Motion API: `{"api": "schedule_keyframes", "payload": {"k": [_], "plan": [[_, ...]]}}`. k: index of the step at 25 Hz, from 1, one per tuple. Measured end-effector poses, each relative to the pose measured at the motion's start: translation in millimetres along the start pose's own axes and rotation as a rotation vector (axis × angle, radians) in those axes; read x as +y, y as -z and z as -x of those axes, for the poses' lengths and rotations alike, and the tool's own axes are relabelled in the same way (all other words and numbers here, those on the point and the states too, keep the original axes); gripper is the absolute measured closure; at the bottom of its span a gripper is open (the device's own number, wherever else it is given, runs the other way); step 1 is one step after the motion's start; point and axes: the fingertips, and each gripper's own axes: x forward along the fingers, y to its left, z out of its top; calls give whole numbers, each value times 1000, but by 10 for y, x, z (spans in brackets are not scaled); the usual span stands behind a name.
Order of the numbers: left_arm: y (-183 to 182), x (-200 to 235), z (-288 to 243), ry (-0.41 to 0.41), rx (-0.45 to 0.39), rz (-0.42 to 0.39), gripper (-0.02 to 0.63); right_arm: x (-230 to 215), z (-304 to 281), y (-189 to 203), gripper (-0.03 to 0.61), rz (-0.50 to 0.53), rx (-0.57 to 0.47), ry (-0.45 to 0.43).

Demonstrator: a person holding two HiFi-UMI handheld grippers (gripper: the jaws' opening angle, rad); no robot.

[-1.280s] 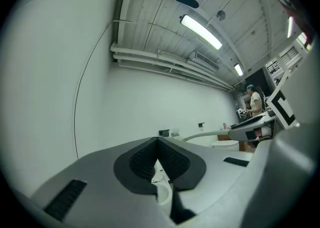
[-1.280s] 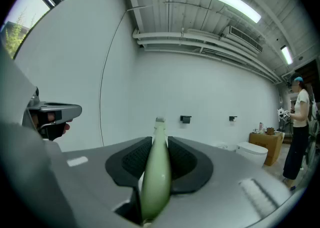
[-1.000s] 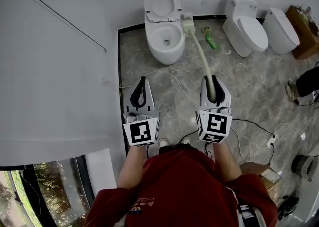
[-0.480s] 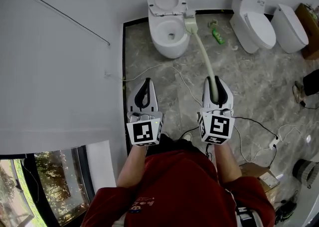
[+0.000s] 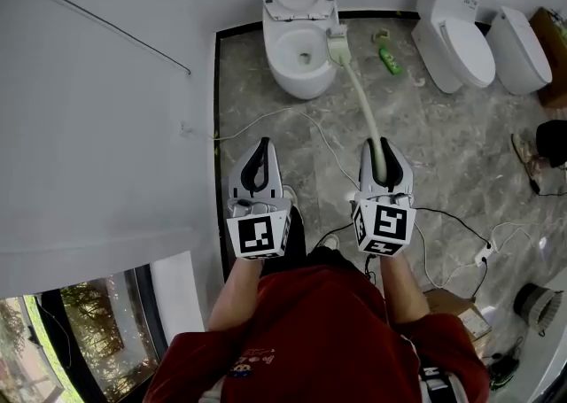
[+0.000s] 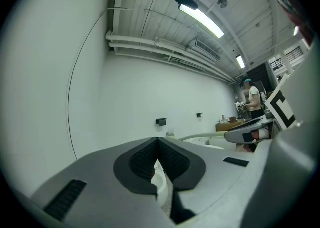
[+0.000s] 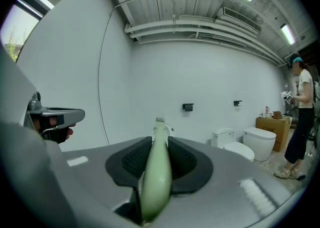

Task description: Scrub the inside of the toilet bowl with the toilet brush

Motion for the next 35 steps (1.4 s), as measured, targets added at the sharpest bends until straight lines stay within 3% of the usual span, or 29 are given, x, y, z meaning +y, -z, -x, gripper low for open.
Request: {"api": "schedule_keyframes", "payload": {"k": [9, 19, 24, 28, 35], "plan": [[140, 722, -984, 20, -13, 49, 607, 265, -1117, -67, 466, 56, 51, 12], [211, 1528, -1889, 60, -28, 42, 608, 603, -2193, -176, 466, 54, 80, 62], [253, 1639, -2246, 66, -33, 60, 607, 596, -2536, -109, 466, 43, 101, 65], [389, 1612, -2561, 73, 16, 42, 608, 475, -2830, 75, 466, 26, 137, 59], [600, 1426, -3460, 94, 9, 27, 608, 82, -3630, 405, 466, -8, 195, 38]]}}
